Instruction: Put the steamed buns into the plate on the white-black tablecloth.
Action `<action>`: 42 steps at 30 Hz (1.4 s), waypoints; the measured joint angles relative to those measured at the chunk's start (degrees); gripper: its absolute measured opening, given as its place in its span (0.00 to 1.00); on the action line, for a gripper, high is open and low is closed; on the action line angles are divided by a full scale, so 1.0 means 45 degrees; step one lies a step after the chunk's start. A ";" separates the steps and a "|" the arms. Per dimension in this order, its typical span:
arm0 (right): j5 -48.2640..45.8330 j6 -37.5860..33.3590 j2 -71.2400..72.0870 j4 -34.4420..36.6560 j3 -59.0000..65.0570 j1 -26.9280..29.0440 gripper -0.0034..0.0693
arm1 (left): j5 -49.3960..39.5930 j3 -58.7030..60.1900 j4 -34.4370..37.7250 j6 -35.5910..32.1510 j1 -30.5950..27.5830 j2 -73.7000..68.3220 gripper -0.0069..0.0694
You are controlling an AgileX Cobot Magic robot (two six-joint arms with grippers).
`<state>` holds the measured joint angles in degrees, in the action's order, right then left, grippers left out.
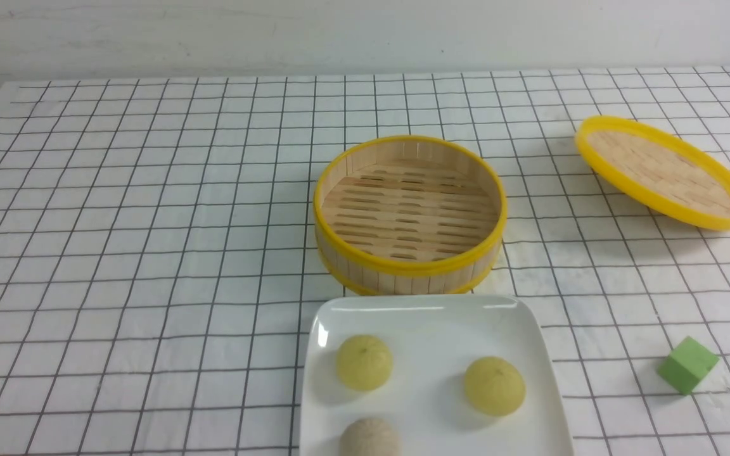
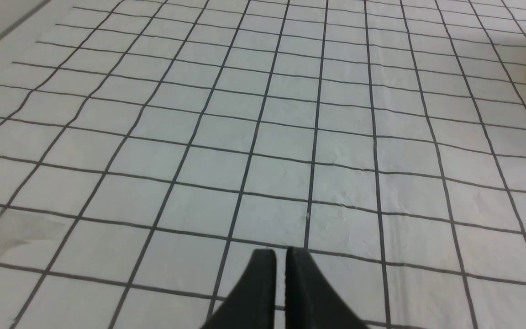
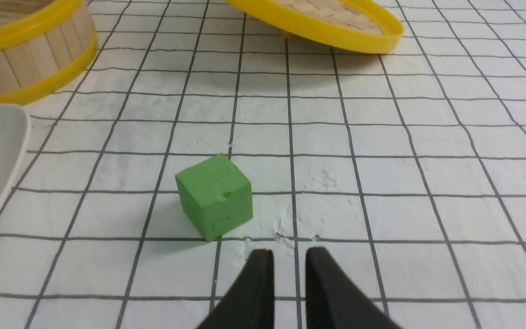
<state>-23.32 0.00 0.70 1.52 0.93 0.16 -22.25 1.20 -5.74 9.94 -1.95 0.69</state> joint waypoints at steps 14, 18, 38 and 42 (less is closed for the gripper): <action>0.0000 0.0000 0.0000 0.0000 0.0000 0.0000 0.25 | 0.0000 0.0000 0.0000 0.0011 0.0000 -0.0001 0.19; 0.0000 0.0000 0.0000 0.0013 0.0000 0.0000 0.26 | 0.0000 0.0000 0.0000 0.0011 0.0000 -0.0001 0.19; 0.0000 0.0000 0.0000 0.0010 0.0000 0.0000 0.30 | 0.0000 0.0000 0.0000 0.0011 0.0000 -0.0001 0.21; 0.0000 0.0000 0.0000 0.0010 0.0000 0.0000 0.31 | 0.0000 0.0000 0.0000 0.0011 0.0000 -0.0001 0.21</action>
<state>-23.32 0.00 0.70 1.56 0.93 0.16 -22.25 1.20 -5.74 10.00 -1.95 0.68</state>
